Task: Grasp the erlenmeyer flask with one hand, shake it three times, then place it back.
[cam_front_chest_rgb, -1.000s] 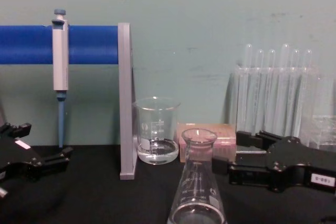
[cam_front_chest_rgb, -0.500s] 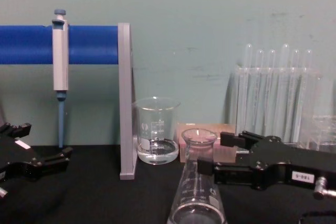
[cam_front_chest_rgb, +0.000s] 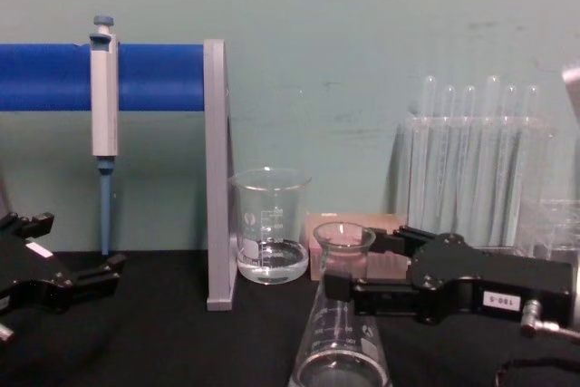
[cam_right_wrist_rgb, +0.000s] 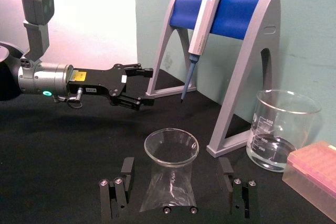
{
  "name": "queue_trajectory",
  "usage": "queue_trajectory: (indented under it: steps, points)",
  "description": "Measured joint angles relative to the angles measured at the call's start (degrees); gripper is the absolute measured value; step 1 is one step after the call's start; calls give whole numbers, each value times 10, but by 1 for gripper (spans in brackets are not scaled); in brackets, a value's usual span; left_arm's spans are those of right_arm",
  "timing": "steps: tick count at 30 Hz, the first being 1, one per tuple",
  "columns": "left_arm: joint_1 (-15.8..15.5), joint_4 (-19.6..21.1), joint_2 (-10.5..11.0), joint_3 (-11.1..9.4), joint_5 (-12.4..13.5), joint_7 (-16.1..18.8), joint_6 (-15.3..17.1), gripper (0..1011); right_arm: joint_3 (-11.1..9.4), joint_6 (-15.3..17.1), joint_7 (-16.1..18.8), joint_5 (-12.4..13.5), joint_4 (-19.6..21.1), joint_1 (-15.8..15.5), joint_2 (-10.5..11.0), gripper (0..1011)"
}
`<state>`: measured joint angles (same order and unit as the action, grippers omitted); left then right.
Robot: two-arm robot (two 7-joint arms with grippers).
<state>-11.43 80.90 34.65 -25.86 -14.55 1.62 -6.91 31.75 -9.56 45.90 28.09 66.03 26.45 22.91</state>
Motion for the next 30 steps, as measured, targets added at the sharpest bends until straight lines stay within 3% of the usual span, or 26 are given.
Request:
queue_trajectory:
  steps: [30]
  points:
    - [0,0,0,0,0,0,0,1001,21,3,18,-1,-43,34,-17,1000]
